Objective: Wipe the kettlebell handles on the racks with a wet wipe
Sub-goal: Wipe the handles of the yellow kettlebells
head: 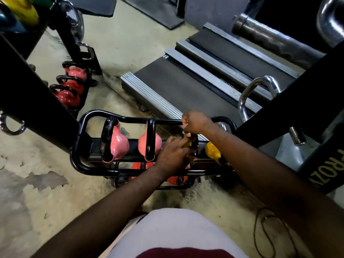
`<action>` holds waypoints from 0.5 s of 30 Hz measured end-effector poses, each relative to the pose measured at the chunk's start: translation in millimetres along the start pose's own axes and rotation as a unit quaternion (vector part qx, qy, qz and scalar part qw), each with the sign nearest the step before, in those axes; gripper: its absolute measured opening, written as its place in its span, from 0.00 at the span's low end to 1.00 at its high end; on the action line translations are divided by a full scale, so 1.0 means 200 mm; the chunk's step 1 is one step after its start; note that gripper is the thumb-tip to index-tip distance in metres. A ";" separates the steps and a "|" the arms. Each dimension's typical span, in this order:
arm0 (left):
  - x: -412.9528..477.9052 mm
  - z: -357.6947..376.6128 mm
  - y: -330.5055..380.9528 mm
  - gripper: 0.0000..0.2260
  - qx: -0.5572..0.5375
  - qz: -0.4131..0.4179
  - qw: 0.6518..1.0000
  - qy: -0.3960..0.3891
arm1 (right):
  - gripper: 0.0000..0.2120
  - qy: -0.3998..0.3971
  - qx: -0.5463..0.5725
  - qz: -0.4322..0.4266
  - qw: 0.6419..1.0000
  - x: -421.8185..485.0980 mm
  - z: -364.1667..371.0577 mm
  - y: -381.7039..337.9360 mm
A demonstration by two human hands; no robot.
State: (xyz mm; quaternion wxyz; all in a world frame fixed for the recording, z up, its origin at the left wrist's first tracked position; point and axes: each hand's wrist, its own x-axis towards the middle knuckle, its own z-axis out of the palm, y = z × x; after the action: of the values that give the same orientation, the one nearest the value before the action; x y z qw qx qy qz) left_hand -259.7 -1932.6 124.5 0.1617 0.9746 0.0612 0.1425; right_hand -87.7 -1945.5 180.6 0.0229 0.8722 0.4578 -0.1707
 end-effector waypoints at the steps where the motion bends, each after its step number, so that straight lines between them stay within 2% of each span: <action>1: 0.00 0.00 0.00 0.18 0.005 -0.001 1.000 0.003 | 0.09 0.003 -0.042 -0.014 0.999 0.01 0.00 -0.03; 3: -0.01 0.01 0.01 0.17 -0.001 0.001 1.000 0.015 | 0.08 -0.014 -0.045 -0.008 0.999 0.03 -0.02 -0.02; 6: 0.00 0.02 0.02 0.16 -0.019 0.008 1.000 0.022 | 0.10 -0.042 0.064 0.068 0.995 0.05 -0.04 0.08; 8: -0.01 0.01 0.00 0.15 -0.027 0.003 0.999 0.032 | 0.13 -0.045 0.159 0.120 0.979 0.04 -0.02 0.12; 9: -0.03 0.01 0.00 0.16 -0.026 0.000 0.999 0.036 | 0.13 -0.053 0.224 0.143 0.963 0.01 0.00 0.12; 12: -0.05 0.01 -0.01 0.16 -0.015 -0.005 0.999 0.041 | 0.09 -0.077 0.422 0.190 0.883 -0.10 0.03 0.13; 14: -0.04 0.03 0.01 0.16 -0.011 -0.005 0.999 0.034 | 0.09 -0.069 0.479 0.187 0.855 -0.19 0.06 0.17; 15: -0.04 0.04 0.01 0.16 -0.008 -0.001 1.000 0.029 | 0.10 -0.054 0.488 0.175 0.854 -0.24 0.08 0.18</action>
State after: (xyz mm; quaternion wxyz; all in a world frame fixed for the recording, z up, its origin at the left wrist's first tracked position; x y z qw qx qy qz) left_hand -264.4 -1938.6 116.7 0.1683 0.9686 0.0657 0.1710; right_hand -88.1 -2007.2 176.9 -0.3510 0.8264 0.1536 -0.4125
